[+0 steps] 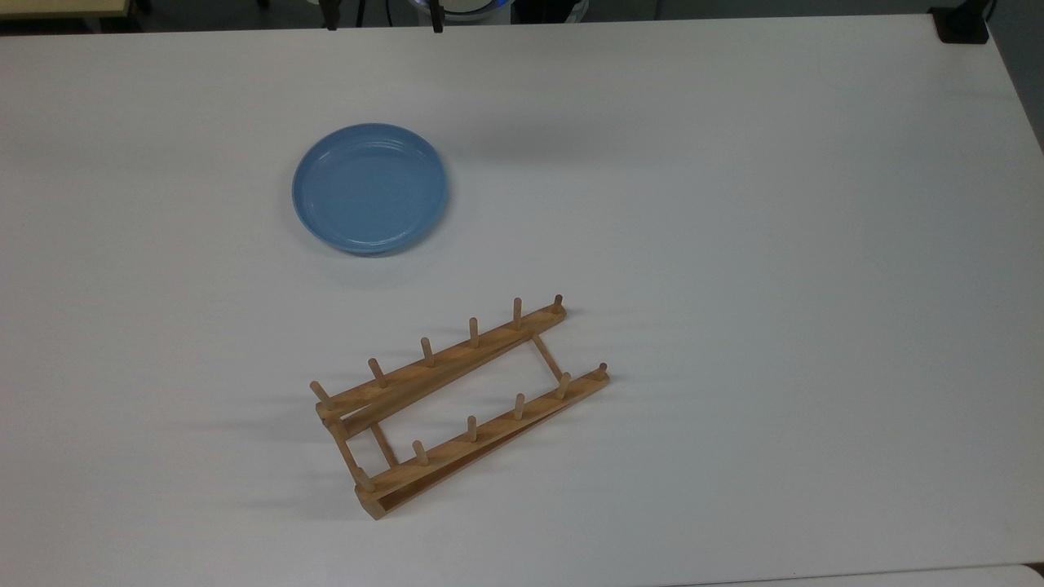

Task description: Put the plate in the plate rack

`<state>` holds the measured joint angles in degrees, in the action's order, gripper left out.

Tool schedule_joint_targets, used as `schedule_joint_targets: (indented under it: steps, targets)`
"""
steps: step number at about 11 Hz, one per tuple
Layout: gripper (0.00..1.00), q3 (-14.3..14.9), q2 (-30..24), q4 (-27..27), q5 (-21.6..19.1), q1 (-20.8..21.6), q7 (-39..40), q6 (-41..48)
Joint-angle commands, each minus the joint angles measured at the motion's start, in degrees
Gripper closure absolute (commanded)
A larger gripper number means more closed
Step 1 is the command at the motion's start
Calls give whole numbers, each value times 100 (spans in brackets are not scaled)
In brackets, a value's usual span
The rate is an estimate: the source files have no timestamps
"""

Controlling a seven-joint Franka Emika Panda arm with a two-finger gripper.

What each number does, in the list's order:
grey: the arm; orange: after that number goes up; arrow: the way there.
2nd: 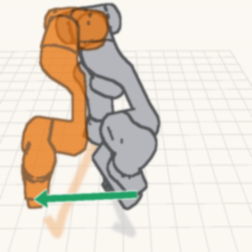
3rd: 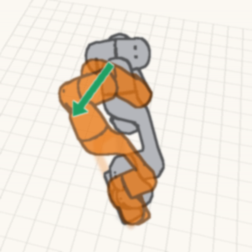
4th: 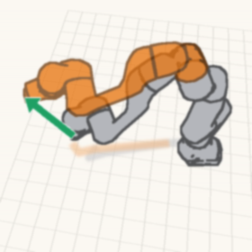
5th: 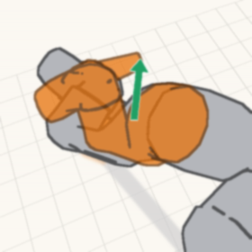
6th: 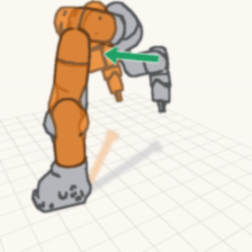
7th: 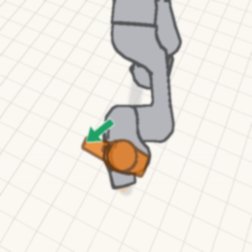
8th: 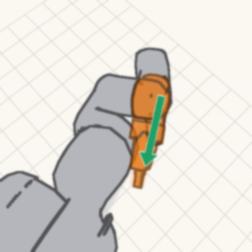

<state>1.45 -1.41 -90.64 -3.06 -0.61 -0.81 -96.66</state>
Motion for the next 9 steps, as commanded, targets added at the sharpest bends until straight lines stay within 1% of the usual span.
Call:
schedule_joint_targets:
  steps: [1, 9]
  targets:
    - [0, 49, -87, -68, 16, 78, 2, -19]
    - [0, 49, -61, -68, 16, 78, 72, -28]
